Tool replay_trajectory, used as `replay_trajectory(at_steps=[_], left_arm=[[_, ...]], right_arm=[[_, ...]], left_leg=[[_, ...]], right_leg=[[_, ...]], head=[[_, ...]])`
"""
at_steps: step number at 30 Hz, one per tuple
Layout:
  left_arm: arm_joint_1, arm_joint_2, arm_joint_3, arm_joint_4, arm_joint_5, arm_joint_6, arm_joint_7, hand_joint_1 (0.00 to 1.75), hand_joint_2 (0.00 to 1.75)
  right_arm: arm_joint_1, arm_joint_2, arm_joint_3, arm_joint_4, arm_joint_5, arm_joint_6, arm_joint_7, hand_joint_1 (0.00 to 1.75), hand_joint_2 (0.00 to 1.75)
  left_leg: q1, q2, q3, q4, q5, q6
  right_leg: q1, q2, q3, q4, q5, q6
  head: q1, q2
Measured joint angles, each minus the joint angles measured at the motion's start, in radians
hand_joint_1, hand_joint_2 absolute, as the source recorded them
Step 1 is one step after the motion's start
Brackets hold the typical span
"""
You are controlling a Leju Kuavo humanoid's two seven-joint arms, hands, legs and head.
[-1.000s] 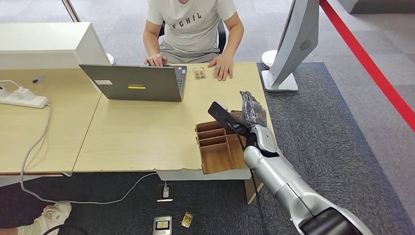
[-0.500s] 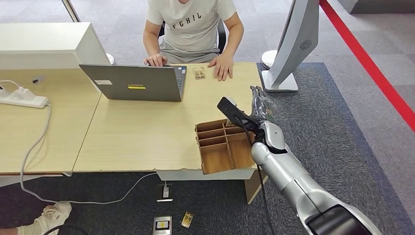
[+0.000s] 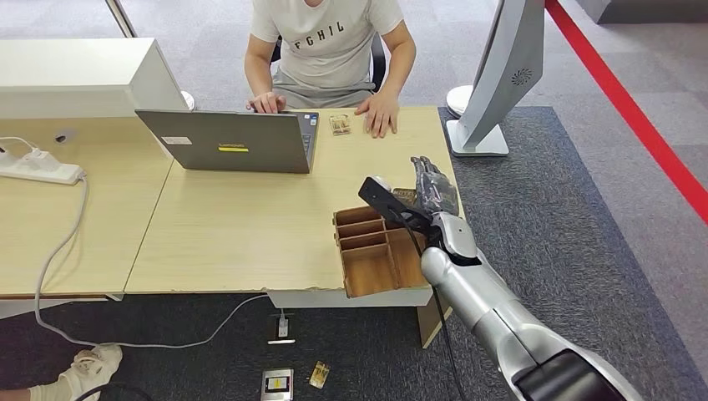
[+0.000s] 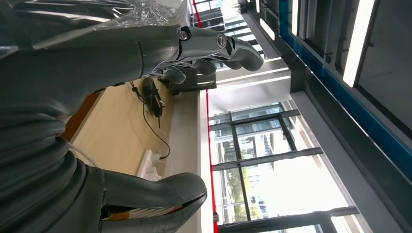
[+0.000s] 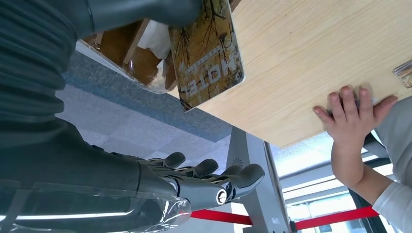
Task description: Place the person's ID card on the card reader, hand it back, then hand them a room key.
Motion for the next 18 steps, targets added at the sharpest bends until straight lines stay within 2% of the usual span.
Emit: replay_trajectory(at_steps=[18], left_arm=[[0.0, 0.0, 0.006, 0.008, 0.024, 0.0, -0.003, 0.0, 1.75]], right_arm=[[-0.001, -0.001, 0.001, 0.031, 0.023, 0.006, -0.001, 1.75, 1.75]], left_leg=[[0.0, 0.0, 0.0, 0.0, 0.0, 0.0]], right_leg=[[0.0, 0.0, 0.0, 0.0, 0.0, 0.0]], head=[[0.0, 0.0]])
